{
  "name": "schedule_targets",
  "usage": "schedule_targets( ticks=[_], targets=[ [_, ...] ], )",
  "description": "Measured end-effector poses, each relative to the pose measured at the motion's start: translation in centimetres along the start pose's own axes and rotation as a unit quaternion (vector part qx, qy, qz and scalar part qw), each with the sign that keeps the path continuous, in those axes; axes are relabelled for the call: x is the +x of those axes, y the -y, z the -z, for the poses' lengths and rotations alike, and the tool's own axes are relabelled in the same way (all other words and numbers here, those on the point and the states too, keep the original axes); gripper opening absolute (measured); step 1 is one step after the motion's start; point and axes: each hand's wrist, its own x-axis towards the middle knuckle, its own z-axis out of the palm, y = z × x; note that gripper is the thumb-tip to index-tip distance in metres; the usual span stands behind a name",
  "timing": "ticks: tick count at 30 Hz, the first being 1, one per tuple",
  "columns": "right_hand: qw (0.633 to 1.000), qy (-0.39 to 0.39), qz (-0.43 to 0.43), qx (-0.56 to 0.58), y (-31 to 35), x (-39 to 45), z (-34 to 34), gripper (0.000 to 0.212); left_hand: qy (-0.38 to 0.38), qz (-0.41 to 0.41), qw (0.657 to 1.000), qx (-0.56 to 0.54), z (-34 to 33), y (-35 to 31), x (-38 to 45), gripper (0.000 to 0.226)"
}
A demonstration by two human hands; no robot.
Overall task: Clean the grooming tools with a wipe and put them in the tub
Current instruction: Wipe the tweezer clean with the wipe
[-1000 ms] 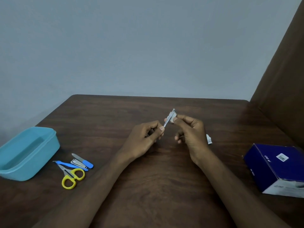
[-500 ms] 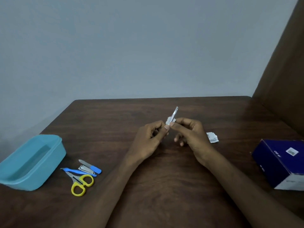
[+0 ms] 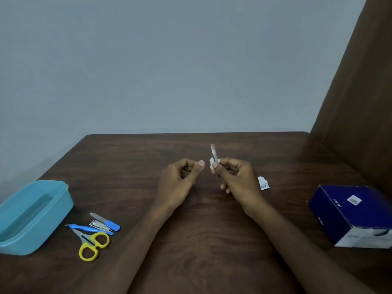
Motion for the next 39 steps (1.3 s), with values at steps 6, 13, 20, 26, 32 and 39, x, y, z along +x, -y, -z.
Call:
schedule_targets(
  ticks=[6, 13, 20, 26, 32, 39],
  targets=[
    [0.995, 0.072, 0.032, -0.067, -0.3, -0.2, 0.0, 0.017, -0.030, 0.013, 0.995, -0.093, 0.0, 0.0, 0.4, 0.020],
    [0.997, 0.066, 0.017, -0.046, -0.1, -0.1, 0.2, 0.014, -0.048, 0.032, 0.988, -0.143, 0.1, 0.4, 0.8, 0.012],
    [1.000, 0.019, -0.004, 0.015, -0.3, 0.4, 0.2, 0.008, -0.069, 0.037, 0.986, -0.147, 0.2, 0.7, 0.9, 0.018],
    [0.995, 0.044, 0.054, -0.074, -0.4, -0.1, 0.1, 0.012, -0.064, 0.025, 0.988, -0.135, 0.0, 1.1, 0.9, 0.026],
    [0.951, 0.004, 0.206, -0.232, -0.1, -0.7, 0.5, 0.014, -0.042, 0.054, 0.987, -0.144, 0.0, 1.0, 1.0, 0.028],
    [0.950, 0.004, 0.208, -0.234, -0.2, -0.7, 0.7, 0.017, -0.041, 0.049, 0.985, -0.159, 0.1, 0.8, 0.8, 0.026]
  ],
)
